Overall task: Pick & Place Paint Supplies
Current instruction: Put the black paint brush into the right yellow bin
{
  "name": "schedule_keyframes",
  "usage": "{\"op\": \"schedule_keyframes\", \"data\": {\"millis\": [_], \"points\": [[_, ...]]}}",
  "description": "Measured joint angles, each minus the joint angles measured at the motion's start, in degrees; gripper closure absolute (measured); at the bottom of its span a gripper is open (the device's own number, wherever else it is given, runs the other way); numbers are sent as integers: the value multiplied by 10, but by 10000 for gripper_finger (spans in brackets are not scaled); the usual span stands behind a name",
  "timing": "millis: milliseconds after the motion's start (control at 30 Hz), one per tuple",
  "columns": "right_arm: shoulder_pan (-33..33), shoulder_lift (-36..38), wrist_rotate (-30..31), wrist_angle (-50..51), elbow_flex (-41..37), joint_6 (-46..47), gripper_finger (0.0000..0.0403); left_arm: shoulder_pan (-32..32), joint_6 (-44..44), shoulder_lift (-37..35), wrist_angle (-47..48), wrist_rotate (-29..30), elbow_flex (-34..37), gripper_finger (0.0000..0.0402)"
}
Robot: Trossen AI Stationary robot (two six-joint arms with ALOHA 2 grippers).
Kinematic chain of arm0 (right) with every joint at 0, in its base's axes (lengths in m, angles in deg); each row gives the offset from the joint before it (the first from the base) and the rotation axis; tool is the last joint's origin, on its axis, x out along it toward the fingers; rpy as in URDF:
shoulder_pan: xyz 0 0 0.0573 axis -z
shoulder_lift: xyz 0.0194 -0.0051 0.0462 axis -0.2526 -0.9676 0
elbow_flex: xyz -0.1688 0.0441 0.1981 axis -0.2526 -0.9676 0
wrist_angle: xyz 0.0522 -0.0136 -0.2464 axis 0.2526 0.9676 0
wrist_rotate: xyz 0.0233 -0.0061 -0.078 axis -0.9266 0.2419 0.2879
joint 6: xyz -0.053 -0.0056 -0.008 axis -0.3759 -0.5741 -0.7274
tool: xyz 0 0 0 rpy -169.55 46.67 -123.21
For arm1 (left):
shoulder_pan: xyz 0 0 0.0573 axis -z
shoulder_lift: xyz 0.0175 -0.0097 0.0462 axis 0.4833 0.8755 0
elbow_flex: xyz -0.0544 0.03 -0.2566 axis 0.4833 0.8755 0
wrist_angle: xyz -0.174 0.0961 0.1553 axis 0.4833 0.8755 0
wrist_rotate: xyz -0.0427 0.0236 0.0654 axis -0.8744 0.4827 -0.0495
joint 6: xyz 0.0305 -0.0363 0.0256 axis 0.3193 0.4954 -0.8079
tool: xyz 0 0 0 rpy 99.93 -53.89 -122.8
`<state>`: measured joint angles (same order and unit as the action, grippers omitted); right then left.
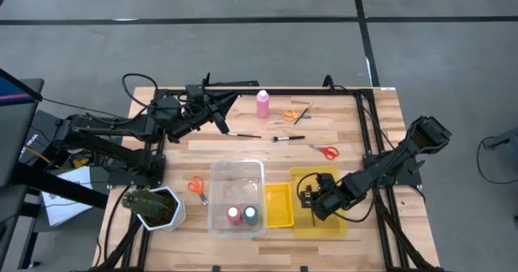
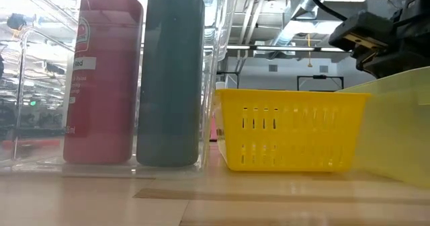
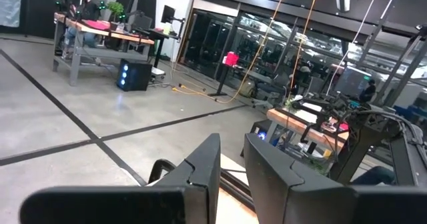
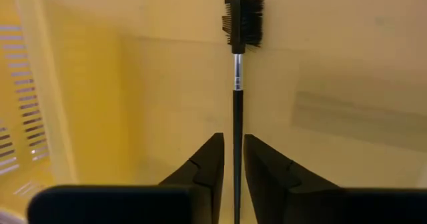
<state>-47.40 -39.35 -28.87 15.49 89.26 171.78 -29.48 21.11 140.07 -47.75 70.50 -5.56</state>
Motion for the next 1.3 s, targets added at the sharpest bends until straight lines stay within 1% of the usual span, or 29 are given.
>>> {"op": "schedule_keyframes", "data": {"millis": [167, 300, 400, 533, 667, 767, 933, 1033, 1167, 1300], "points": [[0, 1, 1, 0, 0, -3, 345, 0, -2, 0, 0, 0, 0, 339], [2, 19, 11, 6, 0, -21, 343, 0, -3, 0, 2, 0, 0, 339], [7, 48, 40, 5, 0, -50, 343, 0, -3, 0, 6, 0, 0, 339], [23, 100, 101, 11, 0, -82, 342, 0, -3, 0, 8, 0, 0, 339], [59, 169, 151, 11, 0, -192, 342, 0, -3, 0, 8, 0, 0, 339], [100, 226, 169, 3, 0, -301, 342, 0, -6, 0, 8, 0, 0, 339], [178, 317, 168, -14, 0, -486, 342, 0, -6, 0, 8, 0, 0, 339], [223, 368, 159, -20, 0, -575, 342, 0, -6, 0, 8, 0, 0, 339], [280, 423, 137, -26, 0, -655, 342, 0, -7, 0, 8, 0, 0, 339], [332, 461, 103, -30, 0, -706, 342, 0, -7, 0, 8, 0, 0, 339]]}}
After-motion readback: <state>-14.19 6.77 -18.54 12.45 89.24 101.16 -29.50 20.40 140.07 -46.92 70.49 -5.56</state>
